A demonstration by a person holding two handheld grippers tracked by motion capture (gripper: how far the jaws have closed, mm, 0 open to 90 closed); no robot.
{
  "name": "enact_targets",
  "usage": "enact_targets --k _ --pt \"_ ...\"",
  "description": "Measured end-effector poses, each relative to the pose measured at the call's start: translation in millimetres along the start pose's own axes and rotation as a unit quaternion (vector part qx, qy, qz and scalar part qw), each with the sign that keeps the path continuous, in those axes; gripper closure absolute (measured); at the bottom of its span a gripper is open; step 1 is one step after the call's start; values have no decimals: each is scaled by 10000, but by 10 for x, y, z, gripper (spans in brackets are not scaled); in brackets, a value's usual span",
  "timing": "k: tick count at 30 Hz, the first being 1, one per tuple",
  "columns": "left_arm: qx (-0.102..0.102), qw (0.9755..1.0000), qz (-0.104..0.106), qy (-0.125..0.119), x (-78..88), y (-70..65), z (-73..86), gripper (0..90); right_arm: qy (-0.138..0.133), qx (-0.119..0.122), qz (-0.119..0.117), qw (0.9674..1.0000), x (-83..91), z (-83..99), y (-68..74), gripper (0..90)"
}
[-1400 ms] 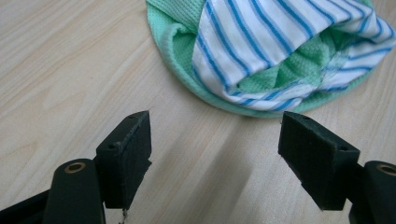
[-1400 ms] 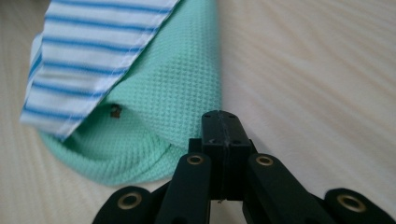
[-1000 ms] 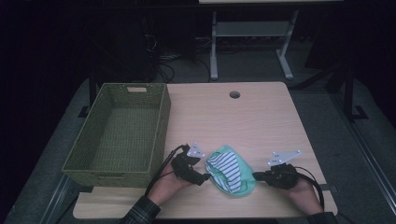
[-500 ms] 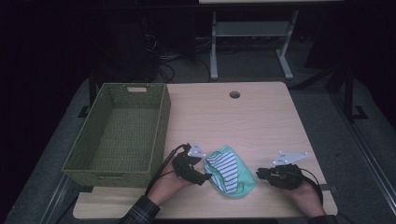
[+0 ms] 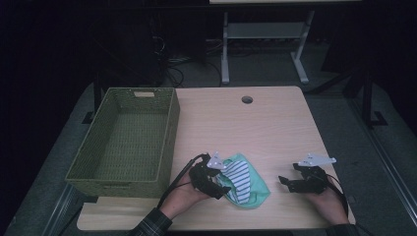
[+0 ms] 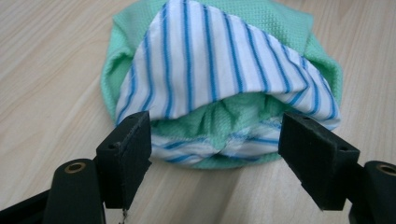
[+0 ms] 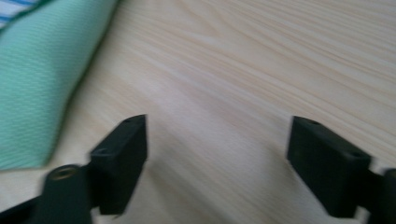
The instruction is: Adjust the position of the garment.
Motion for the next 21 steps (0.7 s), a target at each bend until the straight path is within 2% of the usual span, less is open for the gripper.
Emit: enact_targets --k 6,13,21 --pt "-150 9995 77 282 -135 -74 -5 252 31 -76 247 9997 -27 22 -95 103" --pt "-279 9985 43 478 -253 -93 10 249 -37 -137 334 9993 -35 22 -136 81" --pt "-189 9980 186 574 -299 -101 27 239 -32 -169 301 9994 -43 18 -144 78"
Point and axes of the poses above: each handheld gripper's, and its own axes: x roughly backward along the jaws, z roughly out of its underside, y roughly to its left, the point moved 6 cm from there along -x, roughly forward along the jaws, and after that the axes turned 11 degrees about -x, right-handed, at the moved point
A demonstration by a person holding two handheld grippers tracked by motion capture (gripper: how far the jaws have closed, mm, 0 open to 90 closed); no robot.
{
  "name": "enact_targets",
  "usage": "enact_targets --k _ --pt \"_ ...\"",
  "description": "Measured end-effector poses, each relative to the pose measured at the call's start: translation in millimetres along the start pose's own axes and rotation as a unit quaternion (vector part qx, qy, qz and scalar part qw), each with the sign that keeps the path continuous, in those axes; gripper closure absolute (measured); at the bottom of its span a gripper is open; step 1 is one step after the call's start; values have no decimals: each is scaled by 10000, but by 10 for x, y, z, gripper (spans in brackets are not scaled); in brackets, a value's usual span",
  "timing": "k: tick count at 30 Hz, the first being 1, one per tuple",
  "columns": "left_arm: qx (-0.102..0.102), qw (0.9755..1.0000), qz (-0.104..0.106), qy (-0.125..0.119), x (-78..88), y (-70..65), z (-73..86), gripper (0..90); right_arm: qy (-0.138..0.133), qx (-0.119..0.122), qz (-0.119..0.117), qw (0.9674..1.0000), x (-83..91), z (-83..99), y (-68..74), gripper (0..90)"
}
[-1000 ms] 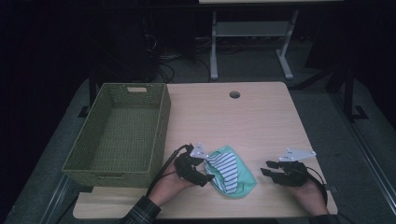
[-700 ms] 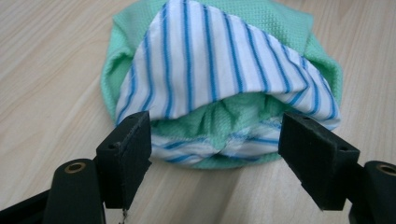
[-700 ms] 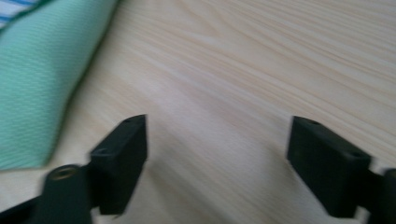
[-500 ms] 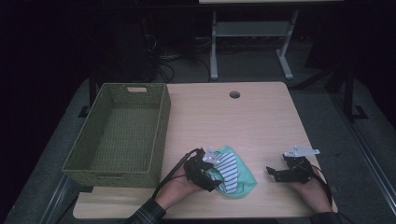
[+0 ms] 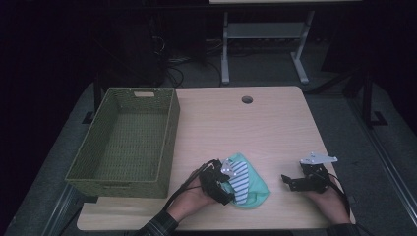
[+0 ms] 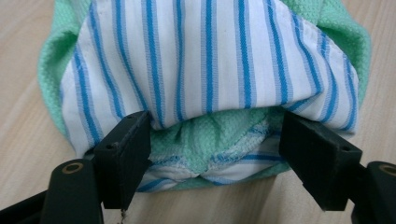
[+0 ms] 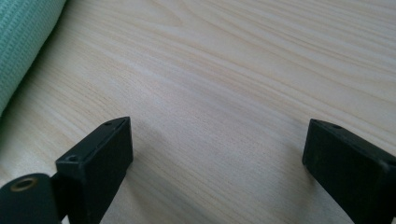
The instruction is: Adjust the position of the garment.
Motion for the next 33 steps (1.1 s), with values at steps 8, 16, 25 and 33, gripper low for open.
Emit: enact_targets --k 8,16,25,33 --pt "60 10000 -20 28 -2 9 -5 274 -4 -41 36 10000 -3 -2 2 78" --pt "135 9998 14 127 44 60 -1 485 -7 -61 58 10000 -3 -1 3 79" --pt "262 9993 285 -5 54 117 6 722 -5 -91 92 9999 -1 1 6 77" --pt "283 9991 325 -20 77 147 3 752 -4 -100 111 9999 0 3 7 76"
Point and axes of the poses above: each handheld gripper's, and its own axes: x roughly backward along the jaws, z roughly out of its underside, y roughly to its left, the point moved 6 cm from there along -x, roughly forward along the jaws, and after that the axes turned 11 degrees about -x, right-handed, at the moved point
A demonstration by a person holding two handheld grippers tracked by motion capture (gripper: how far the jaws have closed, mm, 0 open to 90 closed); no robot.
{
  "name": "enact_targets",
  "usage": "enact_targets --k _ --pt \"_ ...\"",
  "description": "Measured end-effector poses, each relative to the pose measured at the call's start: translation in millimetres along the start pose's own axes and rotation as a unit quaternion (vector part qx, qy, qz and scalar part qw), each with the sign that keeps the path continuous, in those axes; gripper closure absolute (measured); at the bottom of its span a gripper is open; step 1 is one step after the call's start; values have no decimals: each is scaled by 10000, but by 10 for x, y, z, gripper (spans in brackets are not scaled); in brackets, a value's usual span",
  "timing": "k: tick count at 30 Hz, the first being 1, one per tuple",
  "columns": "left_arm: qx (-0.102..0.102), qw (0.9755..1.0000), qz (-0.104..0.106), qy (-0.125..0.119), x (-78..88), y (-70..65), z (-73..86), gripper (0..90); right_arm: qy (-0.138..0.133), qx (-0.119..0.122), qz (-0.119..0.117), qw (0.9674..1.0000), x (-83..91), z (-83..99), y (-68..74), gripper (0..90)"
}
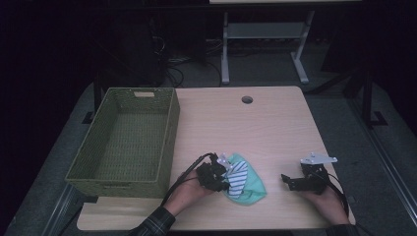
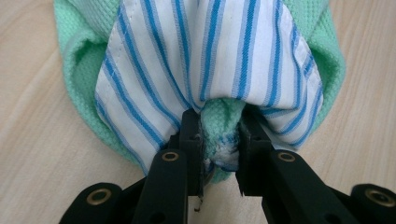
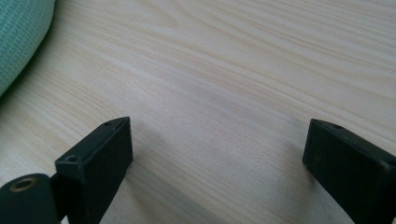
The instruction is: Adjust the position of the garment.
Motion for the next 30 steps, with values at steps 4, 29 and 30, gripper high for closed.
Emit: enact_targets --k 4,29,30 --pt "-70 10000 14 41 56 2 -15 752 -6 10 3 10000 -1 -1 -2 76" --pt "45 9991 53 -414 544 65 -247 749 10 -13 2 10000 1 2 2 76" --pt "52 9989 22 -466 586 77 -264 749 11 -14 2 10000 1 2 2 76"
Point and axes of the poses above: each handheld gripper's, and its own axes: x roughly backward along the jaws, z roughly out of its underside, y roughly to its left, the point moved 6 cm from there along -x, roughly forward along the jaws, and after that the axes turned 11 degrees about -x, right-handed, at the moved point
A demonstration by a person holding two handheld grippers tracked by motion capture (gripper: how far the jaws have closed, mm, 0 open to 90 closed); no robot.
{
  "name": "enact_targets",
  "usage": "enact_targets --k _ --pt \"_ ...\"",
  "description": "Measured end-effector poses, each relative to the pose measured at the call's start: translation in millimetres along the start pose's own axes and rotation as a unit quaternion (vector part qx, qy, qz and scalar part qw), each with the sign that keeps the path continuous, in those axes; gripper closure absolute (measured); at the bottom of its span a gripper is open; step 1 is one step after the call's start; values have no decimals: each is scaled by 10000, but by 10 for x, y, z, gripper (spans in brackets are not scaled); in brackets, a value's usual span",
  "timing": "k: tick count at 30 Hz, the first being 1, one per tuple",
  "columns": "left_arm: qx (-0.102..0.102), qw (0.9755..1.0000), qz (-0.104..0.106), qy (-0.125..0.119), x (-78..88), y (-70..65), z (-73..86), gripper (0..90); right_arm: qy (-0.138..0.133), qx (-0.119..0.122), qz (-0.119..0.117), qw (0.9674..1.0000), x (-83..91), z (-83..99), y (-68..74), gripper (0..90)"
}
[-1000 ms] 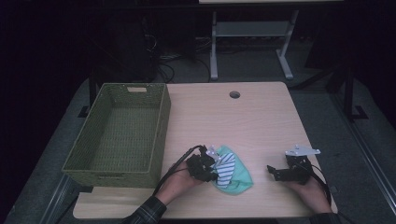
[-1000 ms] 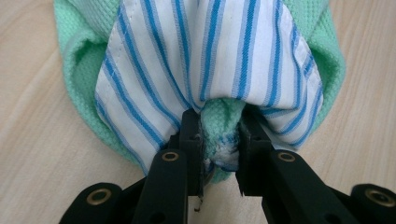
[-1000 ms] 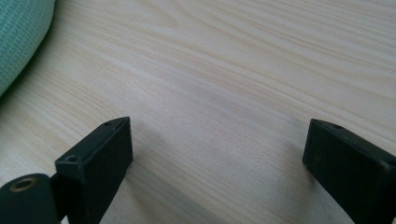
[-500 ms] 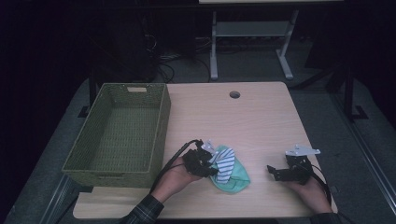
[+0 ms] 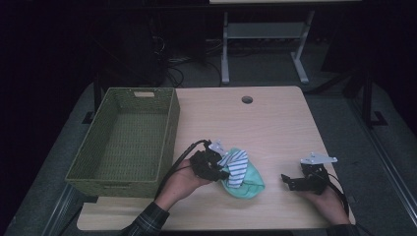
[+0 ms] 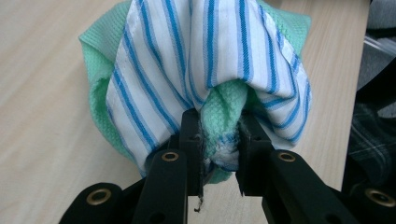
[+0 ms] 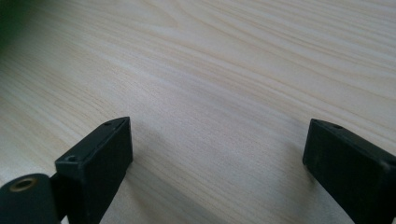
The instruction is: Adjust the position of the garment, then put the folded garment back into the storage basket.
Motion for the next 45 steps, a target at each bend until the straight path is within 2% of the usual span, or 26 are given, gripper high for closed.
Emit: enact_targets --k 2,3,5,7,9,12,14,27,32,33,37,45 --pt "-39 10000 -38 10 72 28 -20 749 -1 0 -1 10000 0 0 0 76" --pt "44 10000 -58 -44 98 31 -35 749 1 -3 -1 10000 0 0 0 76" --pt "-22 10000 -78 -22 163 62 -47 749 2 -6 0 10000 0 0 1 76" --pt "30 9999 -116 -92 229 72 -74 749 4 -13 2 10000 0 0 0 76" --pt "-26 9999 -140 -95 289 99 -84 749 4 -13 4 10000 0 0 0 76" --pt "73 9998 -148 -144 357 120 -98 748 -11 5 13 10000 -4 -5 -5 76" --pt "45 9998 -147 -162 406 147 -100 747 -25 23 18 10000 -7 -9 -9 76" --pt "188 9987 -391 -265 724 286 14 746 -13 1 20 10000 -6 -7 -6 76" --pt "290 9973 -541 -391 877 315 36 746 -11 2 19 10000 -6 -7 -6 76" --pt "230 9976 -561 -348 908 330 50 746 -14 -5 20 10000 -6 -7 -6 76" --pt "356 9959 -754 -352 1041 393 121 746 -17 -15 20 10000 -6 -8 -4 76" --pt "548 9927 -969 -459 1279 485 240 746 -15 -14 19 10000 -6 -8 -4 76"
Point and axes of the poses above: each handheld gripper's, and its own axes: x roughly backward along the jaws, z roughly out of its underside, y roughly to its left, the point moved 6 cm from there along -x, roughly forward along the jaws, and after that the axes turned 11 degrees about -x, right-handed, at the moved point
